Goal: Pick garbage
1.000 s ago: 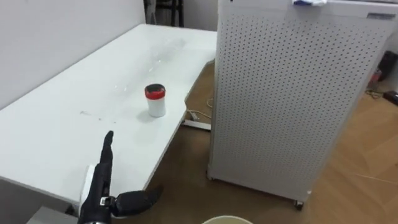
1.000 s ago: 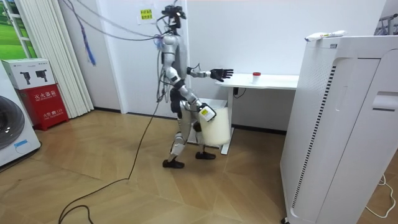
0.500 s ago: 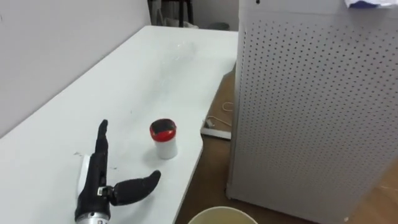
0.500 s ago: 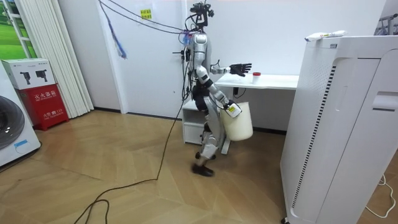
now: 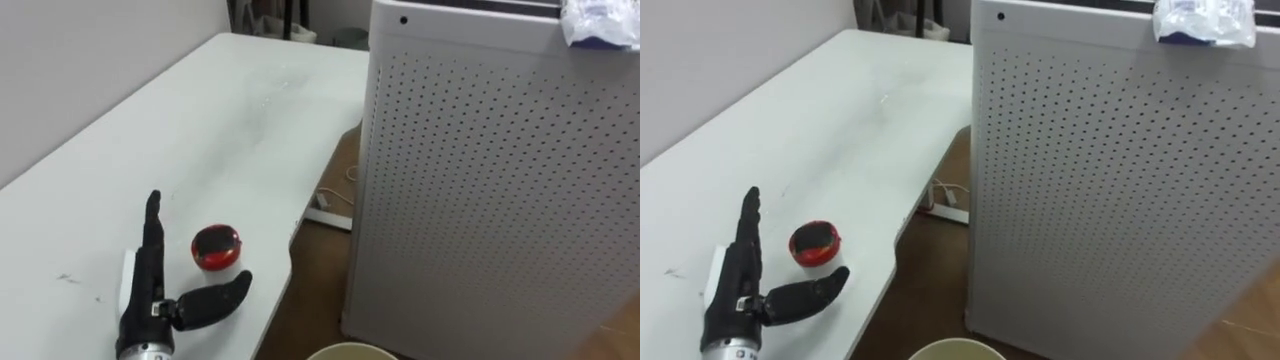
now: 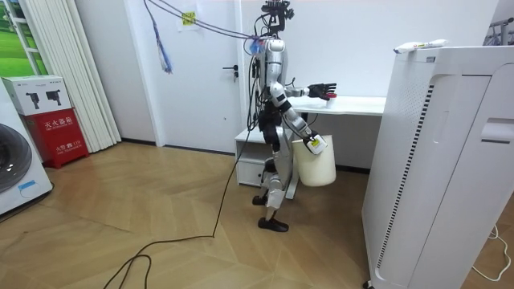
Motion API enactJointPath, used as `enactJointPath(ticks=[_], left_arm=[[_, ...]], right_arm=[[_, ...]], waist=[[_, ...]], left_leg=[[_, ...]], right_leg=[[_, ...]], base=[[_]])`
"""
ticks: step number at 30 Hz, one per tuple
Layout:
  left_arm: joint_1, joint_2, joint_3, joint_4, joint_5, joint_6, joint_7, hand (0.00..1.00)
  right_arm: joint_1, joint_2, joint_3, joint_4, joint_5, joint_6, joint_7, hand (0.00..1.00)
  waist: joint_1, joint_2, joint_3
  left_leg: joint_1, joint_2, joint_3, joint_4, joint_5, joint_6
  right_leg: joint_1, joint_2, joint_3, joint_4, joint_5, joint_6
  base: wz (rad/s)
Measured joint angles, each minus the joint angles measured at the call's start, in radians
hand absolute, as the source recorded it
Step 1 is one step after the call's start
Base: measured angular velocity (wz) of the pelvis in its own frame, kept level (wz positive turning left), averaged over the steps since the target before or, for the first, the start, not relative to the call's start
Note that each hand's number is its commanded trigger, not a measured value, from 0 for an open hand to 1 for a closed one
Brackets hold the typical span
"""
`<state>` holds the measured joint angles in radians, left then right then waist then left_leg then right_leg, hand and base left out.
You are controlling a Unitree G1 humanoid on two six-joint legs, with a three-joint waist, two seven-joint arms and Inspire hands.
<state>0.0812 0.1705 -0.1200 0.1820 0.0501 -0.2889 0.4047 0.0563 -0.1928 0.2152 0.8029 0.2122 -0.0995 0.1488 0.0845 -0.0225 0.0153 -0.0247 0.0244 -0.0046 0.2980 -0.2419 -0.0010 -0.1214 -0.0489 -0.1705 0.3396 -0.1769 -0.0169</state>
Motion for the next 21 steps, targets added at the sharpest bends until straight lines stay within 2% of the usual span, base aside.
enactJointPath(ticks=[5,11,15,21], left_arm=[[0.000,0.002,-0.001,-0.003,-0.001,0.000,0.007,0.00],[0.001,0.002,-0.009,0.038,-0.020,-0.002,0.008,0.00],[0.001,-0.001,-0.045,0.095,-0.062,0.004,0.004,0.00],[0.000,-0.002,-0.046,0.099,-0.105,0.005,-0.009,0.00]], right_arm=[[0.000,0.003,-0.001,0.000,-0.005,0.000,0.010,1.00],[0.000,0.011,0.002,0.001,-0.022,0.000,0.038,1.00],[0.001,0.013,0.004,0.000,-0.022,0.000,0.038,1.00],[0.001,0.014,0.004,-0.013,-0.023,0.005,0.038,1.00]], waist=[[-0.001,-0.005,0.0025],[-0.006,-0.008,0.0000],[-0.008,-0.008,-0.0001],[-0.009,-0.008,-0.0015]], left_leg=[[0.001,-0.005,0.001,-0.018,0.000,-0.002],[0.001,-0.006,0.002,-0.032,0.003,0.001],[-0.003,-0.004,0.002,-0.040,0.003,0.001],[0.004,-0.001,0.008,-0.043,0.003,0.001]], right_leg=[[-0.002,0.002,0.001,-0.018,0.006,0.005],[0.003,0.005,0.004,-0.035,0.018,0.009],[0.001,0.010,0.005,-0.051,0.021,0.010],[0.008,0.011,0.004,-0.054,0.021,0.010]], base=[[0.01],[-0.02],[0.00],[-0.01]])
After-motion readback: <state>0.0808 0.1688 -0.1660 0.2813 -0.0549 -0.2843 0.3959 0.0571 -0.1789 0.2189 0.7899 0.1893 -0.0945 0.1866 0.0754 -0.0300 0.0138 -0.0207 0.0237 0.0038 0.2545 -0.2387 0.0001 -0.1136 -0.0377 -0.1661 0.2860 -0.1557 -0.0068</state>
